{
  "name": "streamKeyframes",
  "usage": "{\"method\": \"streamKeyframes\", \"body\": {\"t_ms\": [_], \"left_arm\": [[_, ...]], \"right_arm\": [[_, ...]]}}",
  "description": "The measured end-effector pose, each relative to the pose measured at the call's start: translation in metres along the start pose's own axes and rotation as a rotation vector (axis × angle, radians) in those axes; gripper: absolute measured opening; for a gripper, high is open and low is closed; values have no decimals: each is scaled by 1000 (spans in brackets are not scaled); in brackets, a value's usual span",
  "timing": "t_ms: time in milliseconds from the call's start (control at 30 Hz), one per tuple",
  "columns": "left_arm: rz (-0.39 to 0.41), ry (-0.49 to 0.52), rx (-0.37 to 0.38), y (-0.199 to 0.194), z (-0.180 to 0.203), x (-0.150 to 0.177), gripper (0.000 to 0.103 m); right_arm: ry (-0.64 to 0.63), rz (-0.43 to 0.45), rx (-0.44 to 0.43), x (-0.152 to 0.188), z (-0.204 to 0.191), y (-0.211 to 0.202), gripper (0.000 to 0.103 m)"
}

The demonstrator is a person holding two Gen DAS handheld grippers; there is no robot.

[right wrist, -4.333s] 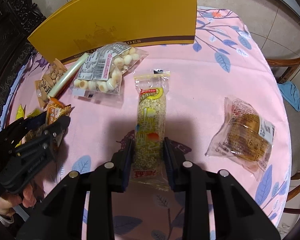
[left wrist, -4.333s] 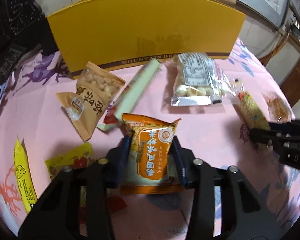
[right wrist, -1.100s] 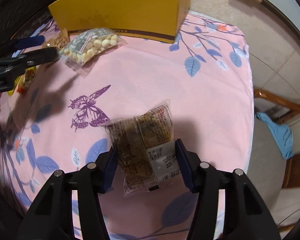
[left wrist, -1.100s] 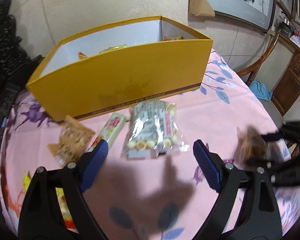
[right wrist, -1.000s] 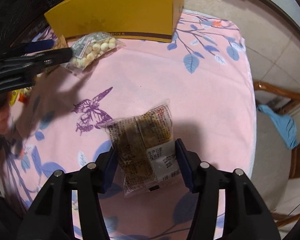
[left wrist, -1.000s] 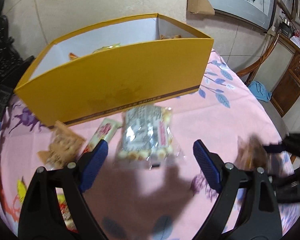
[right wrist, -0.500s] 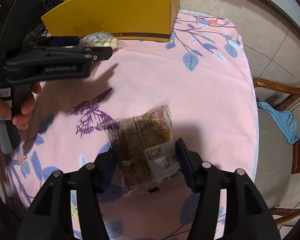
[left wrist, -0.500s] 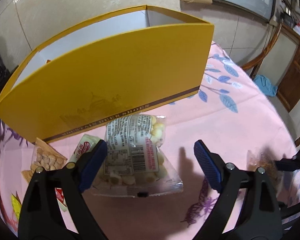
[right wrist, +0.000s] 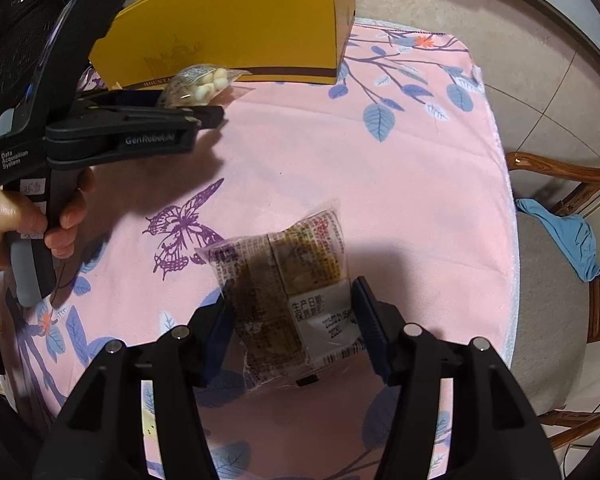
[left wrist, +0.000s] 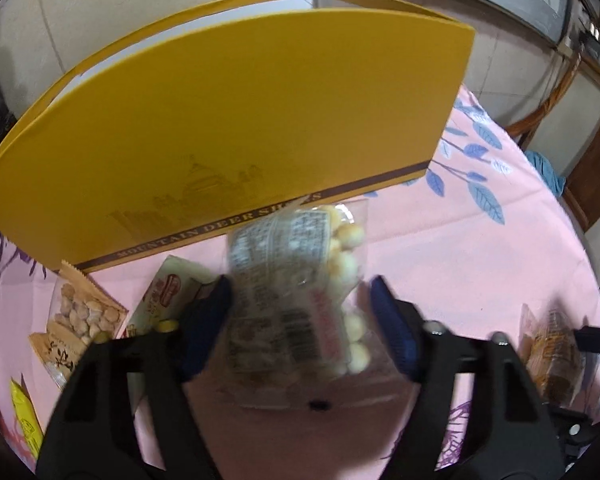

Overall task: Organize snacks
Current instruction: 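Grasp the clear white-biscuit bag with the left tool while the right grasps the wrapped brown pastry, then drop the biscuit bag into the yellow box with the left tool while the right drops the pastry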

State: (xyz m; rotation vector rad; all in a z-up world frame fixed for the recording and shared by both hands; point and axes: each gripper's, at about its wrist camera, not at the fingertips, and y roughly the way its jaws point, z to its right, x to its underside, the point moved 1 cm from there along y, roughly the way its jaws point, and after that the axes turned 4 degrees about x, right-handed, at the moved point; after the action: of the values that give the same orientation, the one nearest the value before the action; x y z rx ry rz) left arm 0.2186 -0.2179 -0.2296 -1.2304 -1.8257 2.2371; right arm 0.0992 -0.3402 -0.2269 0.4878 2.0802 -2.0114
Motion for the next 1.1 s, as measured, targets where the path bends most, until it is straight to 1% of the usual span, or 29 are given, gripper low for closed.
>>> {"method": "streamKeyframes", "body": {"t_ms": [33,233,433,533,600,733,833,933,1033,1100], "left_arm": [[-1,-7,6,0,-2,-1,63],[1,-29,10,-7,-5,0,54],[24,-50,28,-20,-5,-4,47],[58,-52,33,-36,-4,-8,46],[93,-44,40,-54,-6,-10,46],[176,-52,50,-99,-16,-18,45],[253,-73,43,-135,-31,-30,45],[328,-93,20,-165,-51,-45,45],[382,-82,-15,-181,-69,-68,45],[398,-67,-49,-181,-78,-89,45]], "right_arm": [[-1,-1,0,0,0,0,58],[-2,-5,-10,0,0,-2,56],[19,-4,-30,4,-2,-9,55],[32,16,-35,2,-5,-20,55],[34,33,-36,-2,-6,-27,55],[32,108,-56,-22,-10,-52,55],[32,194,-84,-52,-14,-75,55],[29,262,-110,-80,-15,-91,55],[6,332,-136,-118,-19,-104,55],[-13,381,-142,-152,-22,-108,55]]}}
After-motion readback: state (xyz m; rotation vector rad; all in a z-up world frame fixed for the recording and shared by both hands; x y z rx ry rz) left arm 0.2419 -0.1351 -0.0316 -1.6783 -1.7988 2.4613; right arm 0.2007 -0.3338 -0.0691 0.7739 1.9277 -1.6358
